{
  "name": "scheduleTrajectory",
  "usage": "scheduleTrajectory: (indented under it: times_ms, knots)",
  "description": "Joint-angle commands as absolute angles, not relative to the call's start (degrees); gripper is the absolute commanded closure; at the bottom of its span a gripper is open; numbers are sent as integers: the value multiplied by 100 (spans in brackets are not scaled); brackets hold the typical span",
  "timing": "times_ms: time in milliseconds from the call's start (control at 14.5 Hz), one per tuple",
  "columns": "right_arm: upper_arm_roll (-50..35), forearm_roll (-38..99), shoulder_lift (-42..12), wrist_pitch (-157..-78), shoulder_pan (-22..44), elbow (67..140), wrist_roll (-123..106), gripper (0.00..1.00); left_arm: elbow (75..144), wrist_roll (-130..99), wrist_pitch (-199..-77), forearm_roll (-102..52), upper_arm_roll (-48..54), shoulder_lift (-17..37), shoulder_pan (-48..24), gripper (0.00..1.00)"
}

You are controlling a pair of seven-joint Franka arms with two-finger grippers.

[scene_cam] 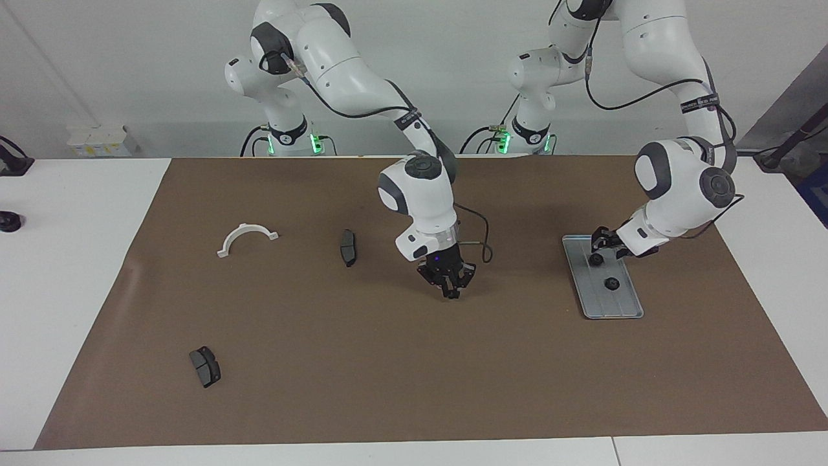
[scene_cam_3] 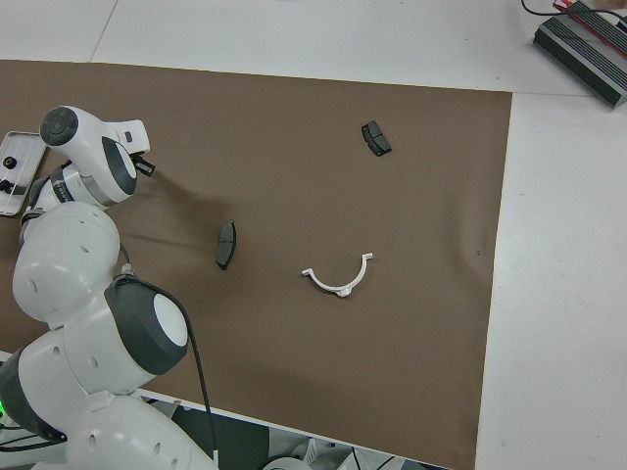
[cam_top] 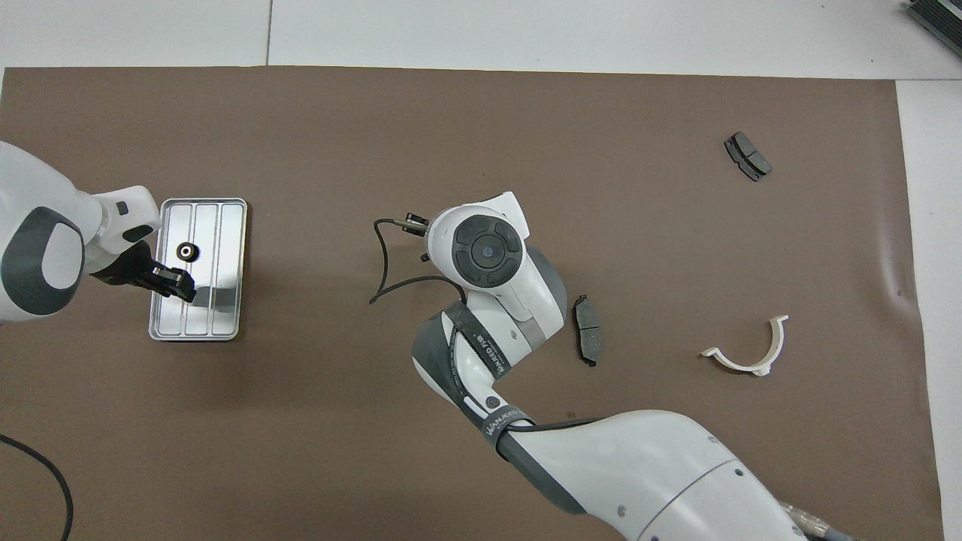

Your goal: Pick bearing gear from pile to tray

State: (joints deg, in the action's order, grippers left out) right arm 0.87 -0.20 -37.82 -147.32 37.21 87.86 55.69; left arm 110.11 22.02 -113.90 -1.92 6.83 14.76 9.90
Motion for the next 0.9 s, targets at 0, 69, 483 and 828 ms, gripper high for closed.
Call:
scheduleTrajectory:
  times_ms: [0,69,483,828]
  knots:
    - [167,-35,-3797,-14687,3779,8649,5687,0,10909,2137,-11505,-272,659,1318,853,0]
    - [228,-79,-3753,-14687,3771,8648,5687,0,10785,1901,-11487,-281,668,1327,713,0]
    - [677,-422,-2578,-13810,3184,8929,4978,0,10670,-822,-12496,-281,668,1433,-701,0]
    - [677,-431,-1864,-12675,2076,8938,2999,0,9338,-2283,-12517,-229,615,2432,-1844,0]
